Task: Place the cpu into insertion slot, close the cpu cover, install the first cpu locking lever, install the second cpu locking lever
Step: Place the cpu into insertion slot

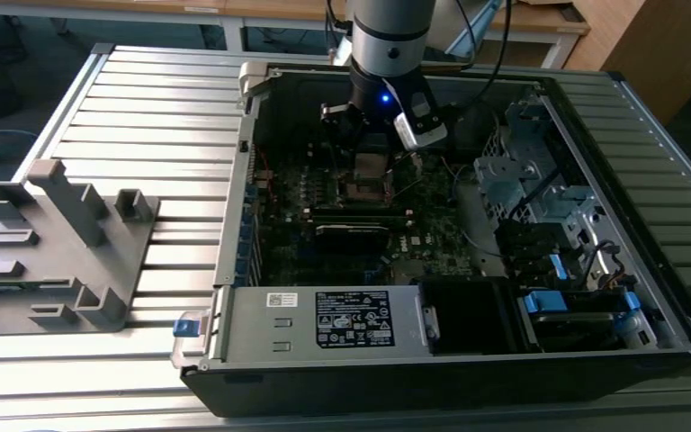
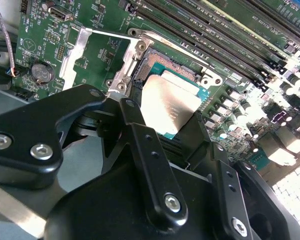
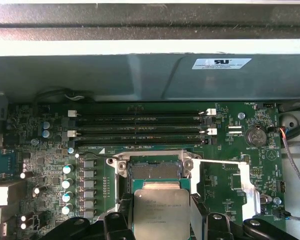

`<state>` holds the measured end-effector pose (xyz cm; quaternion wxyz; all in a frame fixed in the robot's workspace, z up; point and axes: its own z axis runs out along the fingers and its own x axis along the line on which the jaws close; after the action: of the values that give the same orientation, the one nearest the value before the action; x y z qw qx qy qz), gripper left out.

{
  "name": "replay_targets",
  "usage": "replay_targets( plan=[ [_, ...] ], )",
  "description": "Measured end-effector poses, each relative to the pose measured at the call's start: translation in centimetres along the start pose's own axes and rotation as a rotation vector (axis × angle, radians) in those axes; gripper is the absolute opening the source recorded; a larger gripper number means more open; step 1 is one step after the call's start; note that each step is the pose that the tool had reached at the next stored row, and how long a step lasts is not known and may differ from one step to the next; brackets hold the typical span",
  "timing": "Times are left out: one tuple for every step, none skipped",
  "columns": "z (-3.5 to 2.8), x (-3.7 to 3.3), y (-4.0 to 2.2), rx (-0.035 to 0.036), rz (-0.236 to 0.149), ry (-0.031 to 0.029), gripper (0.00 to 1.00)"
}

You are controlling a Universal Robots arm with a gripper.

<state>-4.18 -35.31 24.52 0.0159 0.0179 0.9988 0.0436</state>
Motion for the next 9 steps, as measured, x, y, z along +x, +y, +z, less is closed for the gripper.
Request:
replay_targets(
  plan=[
    [0.03,0.0,0.0,-0.0002,0.0,-0.0001,0.54],
    [0.07,0.0,0.0,-0.0002,0.0,-0.0001,0.54],
    [0.08,0.0,-0.01,0.0001,0.0,0.0001,0.54],
    [0.1,0.0,-0.01,0.0002,0.0,0.0001,0.54],
    [0.11,0.01,-0.01,0.0002,0.0,0.0001,0.54],
    [0.13,0.01,-0.01,0.0002,0.0,0.0001,0.54],
    [0.16,0.01,-0.02,0.0001,0.0,0.0,0.54],
    [0.18,0.01,-0.02,0.0,0.0,0.0,0.54],
    [0.2,0.01,-0.02,0.0001,0.0,0.0001,0.54]
  ],
)
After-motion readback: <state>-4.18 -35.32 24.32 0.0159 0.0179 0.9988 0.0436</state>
